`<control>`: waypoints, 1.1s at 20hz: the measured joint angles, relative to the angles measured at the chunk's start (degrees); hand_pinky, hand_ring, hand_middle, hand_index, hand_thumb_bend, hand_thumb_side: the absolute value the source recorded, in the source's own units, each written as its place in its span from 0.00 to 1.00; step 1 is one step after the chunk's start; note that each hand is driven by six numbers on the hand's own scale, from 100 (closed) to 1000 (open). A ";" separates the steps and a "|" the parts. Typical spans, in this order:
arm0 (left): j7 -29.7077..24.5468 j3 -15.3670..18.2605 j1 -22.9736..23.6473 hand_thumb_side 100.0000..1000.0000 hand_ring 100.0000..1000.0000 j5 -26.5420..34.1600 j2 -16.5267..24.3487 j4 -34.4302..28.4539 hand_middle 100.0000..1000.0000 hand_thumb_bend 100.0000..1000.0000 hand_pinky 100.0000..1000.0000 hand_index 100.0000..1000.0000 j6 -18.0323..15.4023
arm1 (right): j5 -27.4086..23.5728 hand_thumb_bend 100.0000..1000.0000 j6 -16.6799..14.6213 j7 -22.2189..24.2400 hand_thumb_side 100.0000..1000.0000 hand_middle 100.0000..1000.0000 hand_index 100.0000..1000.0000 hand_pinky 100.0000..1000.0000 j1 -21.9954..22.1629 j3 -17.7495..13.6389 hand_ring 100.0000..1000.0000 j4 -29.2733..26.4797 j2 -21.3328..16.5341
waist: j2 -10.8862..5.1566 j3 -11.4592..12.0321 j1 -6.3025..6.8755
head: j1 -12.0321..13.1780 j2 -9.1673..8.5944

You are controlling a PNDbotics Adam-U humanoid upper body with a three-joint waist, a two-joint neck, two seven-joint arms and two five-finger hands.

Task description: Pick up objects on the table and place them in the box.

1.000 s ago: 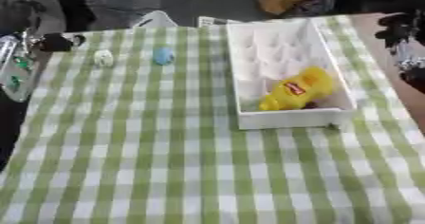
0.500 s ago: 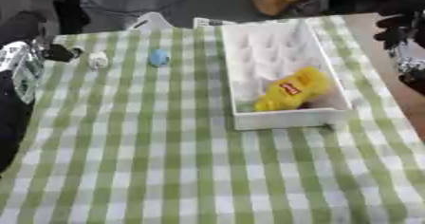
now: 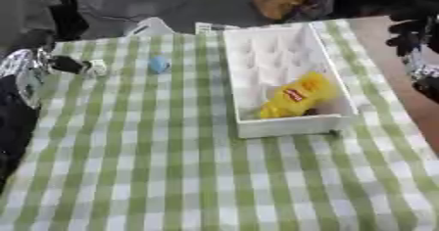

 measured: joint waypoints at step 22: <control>4.62 -0.02 -0.12 0.29 0.84 3.77 0.80 2.19 0.84 0.46 0.77 0.89 1.49 | 0.03 0.06 0.00 0.06 0.49 0.76 0.95 0.71 -0.04 0.26 0.77 -0.02 -0.01 | 1.86 -1.50 0.91 | 0.15 -0.92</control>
